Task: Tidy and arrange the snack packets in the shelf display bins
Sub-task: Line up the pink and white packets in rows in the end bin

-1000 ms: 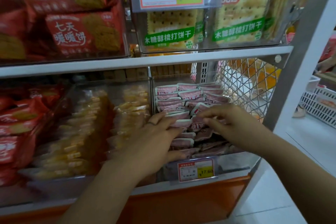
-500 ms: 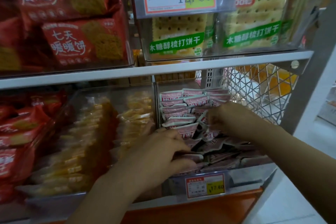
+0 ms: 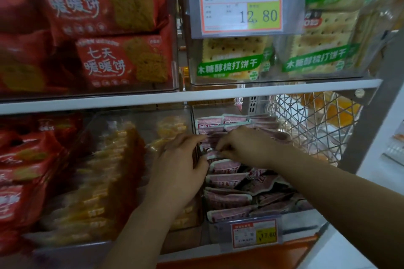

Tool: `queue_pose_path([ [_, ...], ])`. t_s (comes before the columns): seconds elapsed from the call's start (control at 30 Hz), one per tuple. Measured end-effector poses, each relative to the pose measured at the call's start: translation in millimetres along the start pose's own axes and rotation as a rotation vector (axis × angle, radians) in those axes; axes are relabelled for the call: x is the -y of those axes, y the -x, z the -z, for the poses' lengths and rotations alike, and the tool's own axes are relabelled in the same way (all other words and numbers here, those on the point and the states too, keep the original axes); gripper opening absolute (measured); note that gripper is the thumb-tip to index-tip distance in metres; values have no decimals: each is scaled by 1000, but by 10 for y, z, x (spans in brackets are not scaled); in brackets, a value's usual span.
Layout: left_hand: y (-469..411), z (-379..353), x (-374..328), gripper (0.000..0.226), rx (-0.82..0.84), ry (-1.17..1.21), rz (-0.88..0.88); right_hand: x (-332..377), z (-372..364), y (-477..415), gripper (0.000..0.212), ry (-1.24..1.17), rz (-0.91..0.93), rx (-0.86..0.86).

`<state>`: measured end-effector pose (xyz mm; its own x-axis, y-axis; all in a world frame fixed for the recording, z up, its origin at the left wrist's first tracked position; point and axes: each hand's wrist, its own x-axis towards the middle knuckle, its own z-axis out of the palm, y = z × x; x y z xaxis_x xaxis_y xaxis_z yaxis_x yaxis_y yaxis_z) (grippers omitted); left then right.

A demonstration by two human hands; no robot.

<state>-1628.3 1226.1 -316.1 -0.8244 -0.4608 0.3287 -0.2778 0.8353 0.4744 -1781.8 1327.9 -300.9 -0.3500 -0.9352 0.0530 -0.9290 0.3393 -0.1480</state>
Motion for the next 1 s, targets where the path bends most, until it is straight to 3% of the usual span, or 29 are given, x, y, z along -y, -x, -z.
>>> queue_pose_path([
  [0.13,10,22,54,30,37,13,-21,4,50,-95,18,-15,-12,170],
  [0.3,-11,20,81,30,72,13,-11,-51,101,-31,20,14,-14,274],
  [0.43,-44,33,107,30,89,21,-9,-98,104,-124,25,-80,-60,129],
  [0.53,-48,53,126,30,104,59,-9,-103,43,-231,19,79,-48,33],
  [0.77,-32,98,188,30,141,118,-2,-79,-38,-363,14,435,13,10],
  [1.0,-56,86,205,32,131,110,4,-174,-115,-541,10,112,-42,-135],
])
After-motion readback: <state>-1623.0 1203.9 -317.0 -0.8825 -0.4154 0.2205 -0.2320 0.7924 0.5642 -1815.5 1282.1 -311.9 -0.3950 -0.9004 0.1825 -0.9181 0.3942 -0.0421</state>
